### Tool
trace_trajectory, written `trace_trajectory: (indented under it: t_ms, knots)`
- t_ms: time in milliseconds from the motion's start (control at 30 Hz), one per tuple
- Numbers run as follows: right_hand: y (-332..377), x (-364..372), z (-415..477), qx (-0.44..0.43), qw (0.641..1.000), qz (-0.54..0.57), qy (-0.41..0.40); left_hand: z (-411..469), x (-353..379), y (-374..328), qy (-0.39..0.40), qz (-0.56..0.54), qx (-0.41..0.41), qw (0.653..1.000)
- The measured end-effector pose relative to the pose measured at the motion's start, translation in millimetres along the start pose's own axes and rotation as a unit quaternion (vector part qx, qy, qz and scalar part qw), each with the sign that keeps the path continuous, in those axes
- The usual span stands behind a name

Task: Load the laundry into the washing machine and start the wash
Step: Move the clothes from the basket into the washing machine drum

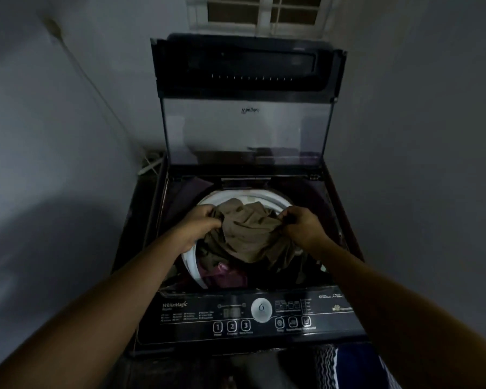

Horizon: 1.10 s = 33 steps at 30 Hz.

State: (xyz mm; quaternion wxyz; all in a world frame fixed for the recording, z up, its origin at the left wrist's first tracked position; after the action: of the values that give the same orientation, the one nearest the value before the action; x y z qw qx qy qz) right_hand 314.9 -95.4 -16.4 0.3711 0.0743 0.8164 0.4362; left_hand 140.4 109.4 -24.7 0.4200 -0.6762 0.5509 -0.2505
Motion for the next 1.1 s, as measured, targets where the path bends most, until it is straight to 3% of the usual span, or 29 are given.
trace_trajectory:
  t_ms: [300,667,867,1100]
  knots:
    - [-43.6,36.0,9.9,0.071,0.995,-0.052,0.053,24.2,5.7,53.9,0.062,0.084,-0.090,0.990]
    - [5.3,-60.8,-24.2,0.020,0.999,-0.017,-0.028,25.2,53.0,-51.7,0.076,0.117,0.015,0.990]
    - [-12.6,-144.2,-79.1,0.022,0.995,-0.016,-0.099,22.3,140.2,-138.8,0.105,0.175,0.096,0.974]
    - [-97.6,-231.5,-165.0,0.064,0.988,0.003,-0.138,10.6,289.7,-182.5,0.157,0.207,0.143,0.955]
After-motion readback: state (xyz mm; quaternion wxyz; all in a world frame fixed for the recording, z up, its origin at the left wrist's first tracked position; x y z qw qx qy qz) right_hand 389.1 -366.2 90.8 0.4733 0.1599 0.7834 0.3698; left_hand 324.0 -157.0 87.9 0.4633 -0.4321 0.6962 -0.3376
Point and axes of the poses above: each hand's wrist, its own z-axis towards the middle knuckle, its own x-axis out of the palm, y = z × x, the point moved 9 cm from there along z, towards the middle knuckle, and after that the axes turned 11 degrees about y, right-handed, at the moved point
